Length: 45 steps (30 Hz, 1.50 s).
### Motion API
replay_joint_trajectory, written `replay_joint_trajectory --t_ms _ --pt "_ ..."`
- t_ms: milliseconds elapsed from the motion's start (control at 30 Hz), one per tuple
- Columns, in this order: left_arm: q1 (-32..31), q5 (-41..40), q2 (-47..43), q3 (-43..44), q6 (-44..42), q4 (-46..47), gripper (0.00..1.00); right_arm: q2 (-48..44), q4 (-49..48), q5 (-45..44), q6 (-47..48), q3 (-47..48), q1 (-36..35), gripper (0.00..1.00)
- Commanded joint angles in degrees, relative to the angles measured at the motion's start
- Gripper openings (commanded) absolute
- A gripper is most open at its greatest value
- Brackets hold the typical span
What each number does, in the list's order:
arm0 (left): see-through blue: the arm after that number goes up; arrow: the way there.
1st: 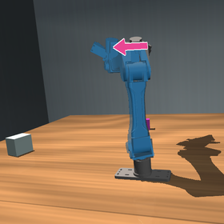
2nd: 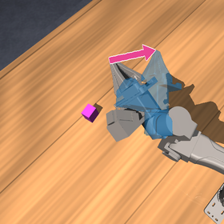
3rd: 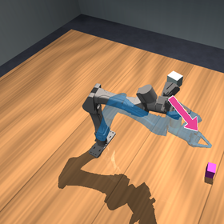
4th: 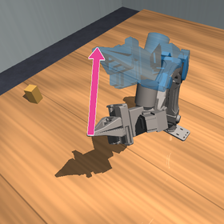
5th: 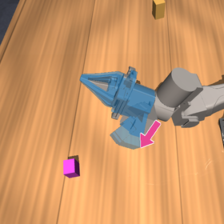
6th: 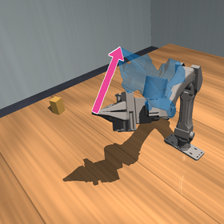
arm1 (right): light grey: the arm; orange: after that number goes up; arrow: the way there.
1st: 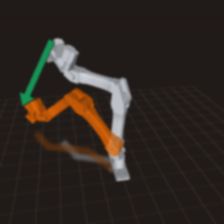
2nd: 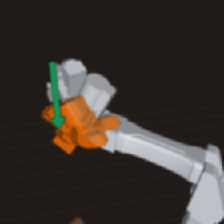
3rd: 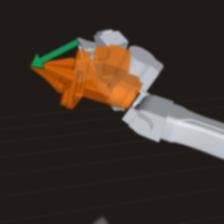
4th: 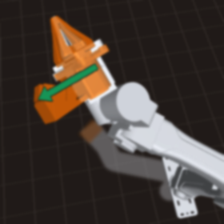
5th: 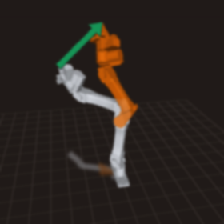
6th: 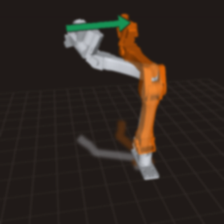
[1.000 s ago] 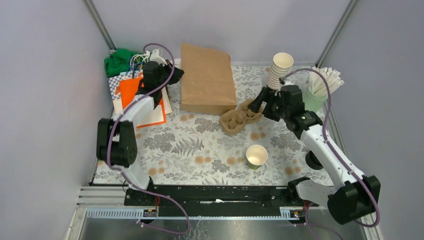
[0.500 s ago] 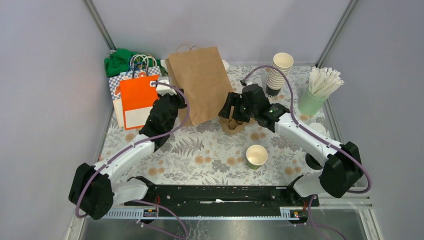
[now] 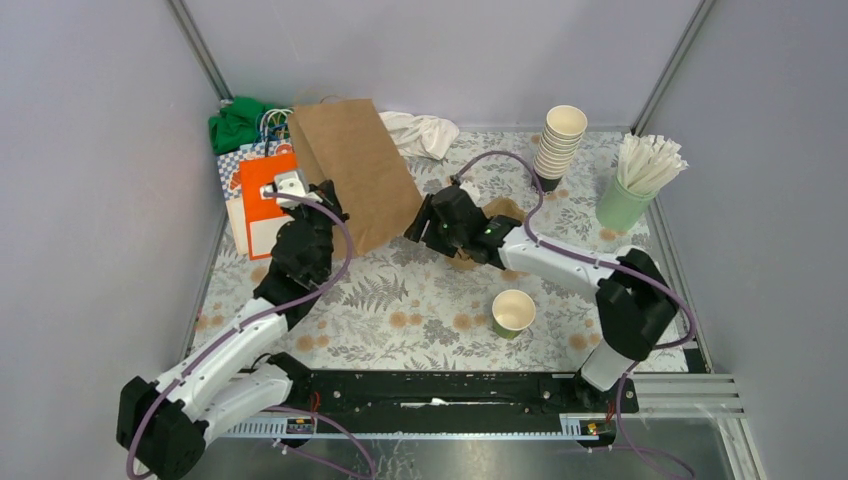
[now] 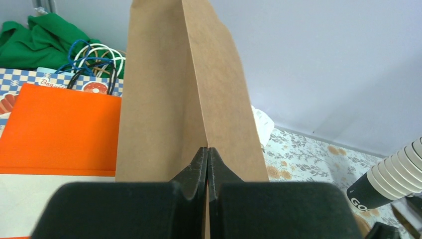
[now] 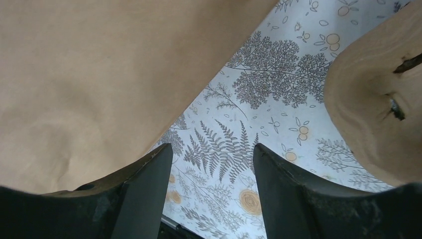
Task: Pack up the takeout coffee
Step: Place the takeout bag at the center of the board.
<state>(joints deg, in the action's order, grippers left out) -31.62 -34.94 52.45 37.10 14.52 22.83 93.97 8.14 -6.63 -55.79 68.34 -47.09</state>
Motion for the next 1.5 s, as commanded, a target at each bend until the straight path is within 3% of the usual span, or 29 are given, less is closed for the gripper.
replay_joint_trajectory --t_ms 0,200,267,300,800,1200,1333,1467 --pt "-0.1 -1.6 -3.7 -2.1 -0.1 1.4 0.0 2.4 -5.3 -4.8 -9.4 1.7 -1.4 0.68" --pt "-0.4 0.1 -5.9 -4.9 2.4 0.9 0.0 6.4 -10.8 -4.2 -12.1 2.1 -1.6 0.56" --pt "-0.5 1.2 -6.3 -6.0 3.0 1.1 0.0 6.5 -11.2 -5.3 -12.2 1.7 -1.6 0.42" --pt "-0.6 1.2 -6.4 -6.4 3.3 0.9 0.0 6.3 -11.5 -6.0 -12.1 1.3 -1.6 0.41" --pt "-1.7 12.1 -10.4 -12.5 7.5 -1.8 0.0 11.1 -14.8 -4.8 -12.5 -1.1 -1.5 0.4" --pt "-3.3 12.3 -11.7 -19.5 12.4 -5.5 0.0 18.3 -15.7 -1.7 -8.8 2.4 -1.5 0.4" --pt "-3.3 11.5 -9.3 -20.8 15.3 -7.1 0.04 15.5 -16.1 -3.1 -8.2 -0.1 -1.5 0.43" --pt "-3.3 13.3 -6.1 -21.0 16.6 -9.4 0.16 9.2 -17.7 -5.0 -7.0 -6.7 -1.5 0.53"
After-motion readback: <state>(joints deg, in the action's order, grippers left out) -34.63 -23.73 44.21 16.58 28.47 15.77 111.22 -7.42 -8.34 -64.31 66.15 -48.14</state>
